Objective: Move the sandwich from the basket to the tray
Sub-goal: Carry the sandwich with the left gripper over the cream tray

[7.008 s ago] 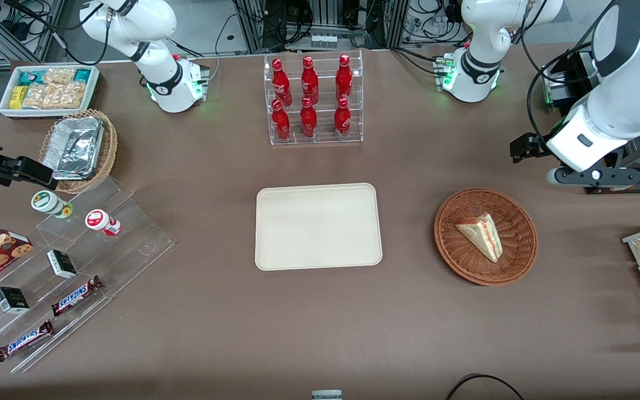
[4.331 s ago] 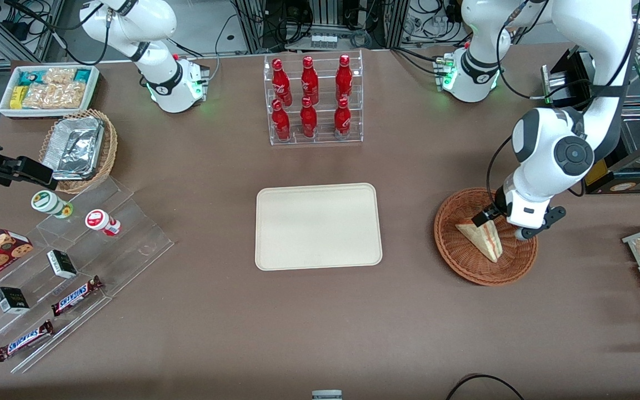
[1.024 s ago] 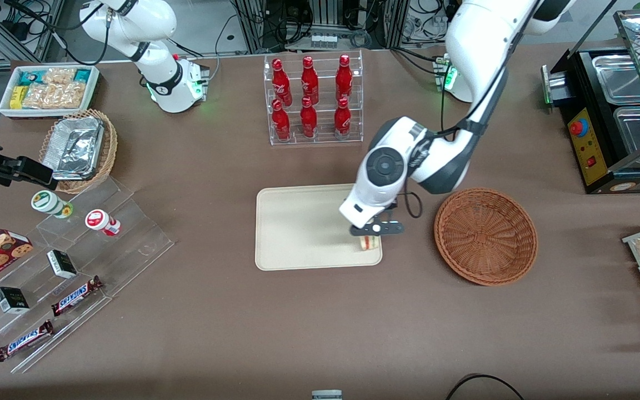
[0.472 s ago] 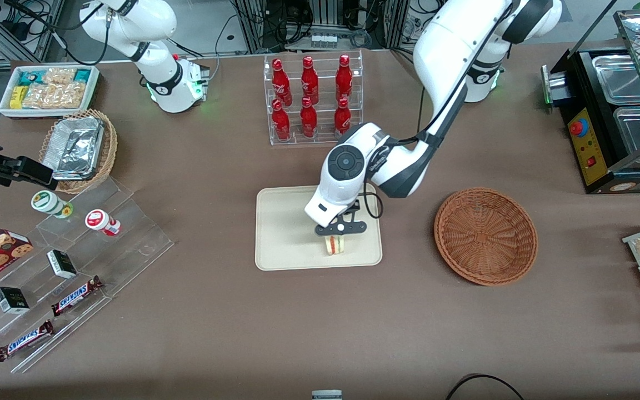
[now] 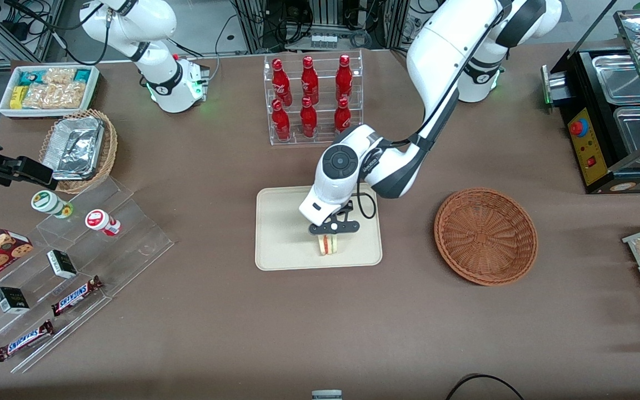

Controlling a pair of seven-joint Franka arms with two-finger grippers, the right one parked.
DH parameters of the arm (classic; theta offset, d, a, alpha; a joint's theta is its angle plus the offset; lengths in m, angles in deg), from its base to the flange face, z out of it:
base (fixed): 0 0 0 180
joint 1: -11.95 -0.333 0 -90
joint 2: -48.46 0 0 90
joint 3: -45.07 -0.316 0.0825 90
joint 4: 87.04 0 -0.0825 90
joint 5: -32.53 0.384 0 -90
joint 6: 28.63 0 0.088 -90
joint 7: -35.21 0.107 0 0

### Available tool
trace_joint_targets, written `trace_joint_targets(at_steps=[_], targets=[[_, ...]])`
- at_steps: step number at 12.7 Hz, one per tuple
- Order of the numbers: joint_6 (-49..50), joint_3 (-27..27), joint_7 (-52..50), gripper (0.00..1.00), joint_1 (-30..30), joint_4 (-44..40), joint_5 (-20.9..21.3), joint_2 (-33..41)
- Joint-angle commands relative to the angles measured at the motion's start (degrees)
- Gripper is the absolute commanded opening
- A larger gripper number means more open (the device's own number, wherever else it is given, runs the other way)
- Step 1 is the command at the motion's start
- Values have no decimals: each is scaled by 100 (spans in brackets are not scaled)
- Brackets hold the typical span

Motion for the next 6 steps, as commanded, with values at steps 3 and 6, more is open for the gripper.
trace_joint_targets(at_steps=[3,6], targets=[[58,-38,-94,0,161,-167,-125,-84],[58,-37,-103,0,197,-158,-353,-145]])
